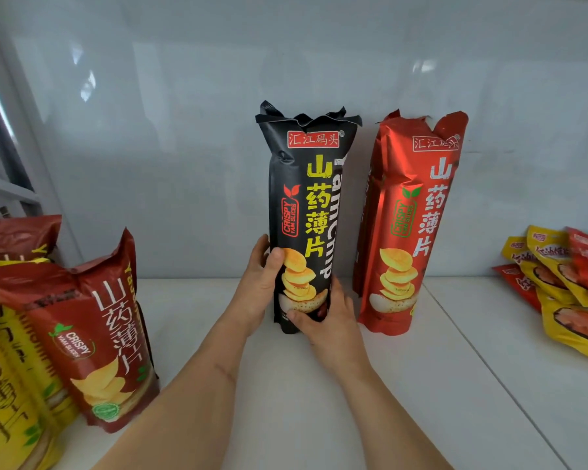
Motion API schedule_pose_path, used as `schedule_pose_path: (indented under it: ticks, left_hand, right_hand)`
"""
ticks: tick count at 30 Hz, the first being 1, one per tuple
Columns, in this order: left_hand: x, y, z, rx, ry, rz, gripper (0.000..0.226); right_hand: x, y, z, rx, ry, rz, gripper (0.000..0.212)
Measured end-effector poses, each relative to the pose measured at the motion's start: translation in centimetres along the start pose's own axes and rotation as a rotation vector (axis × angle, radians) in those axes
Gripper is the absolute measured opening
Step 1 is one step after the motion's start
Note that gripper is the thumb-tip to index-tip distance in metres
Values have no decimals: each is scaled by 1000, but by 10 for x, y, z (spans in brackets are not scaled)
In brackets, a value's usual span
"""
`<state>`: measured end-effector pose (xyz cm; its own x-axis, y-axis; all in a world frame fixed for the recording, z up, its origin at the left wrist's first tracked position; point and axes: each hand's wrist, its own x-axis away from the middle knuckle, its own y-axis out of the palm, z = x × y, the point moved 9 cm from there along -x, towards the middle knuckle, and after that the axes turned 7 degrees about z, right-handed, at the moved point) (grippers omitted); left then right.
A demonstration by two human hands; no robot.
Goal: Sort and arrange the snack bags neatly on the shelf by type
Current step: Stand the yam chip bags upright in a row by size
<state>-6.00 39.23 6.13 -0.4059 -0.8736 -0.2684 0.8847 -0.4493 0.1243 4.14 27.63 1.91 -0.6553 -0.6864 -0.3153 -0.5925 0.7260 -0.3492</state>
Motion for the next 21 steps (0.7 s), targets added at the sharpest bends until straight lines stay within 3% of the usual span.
schedule_pose_path:
  ticks: [6,15,21]
  left_hand:
    - [-22,1,21,-7,31,-18,116]
    - [-22,24,13,4,-93,-52,60]
    - [-17,39,15,32,-99,-79,53]
  right_hand:
    - [-3,1,4,-7,11,-2,96]
    - [6,-12,5,76,-1,40,94]
    - [11,-23,6,99,6,59,97]
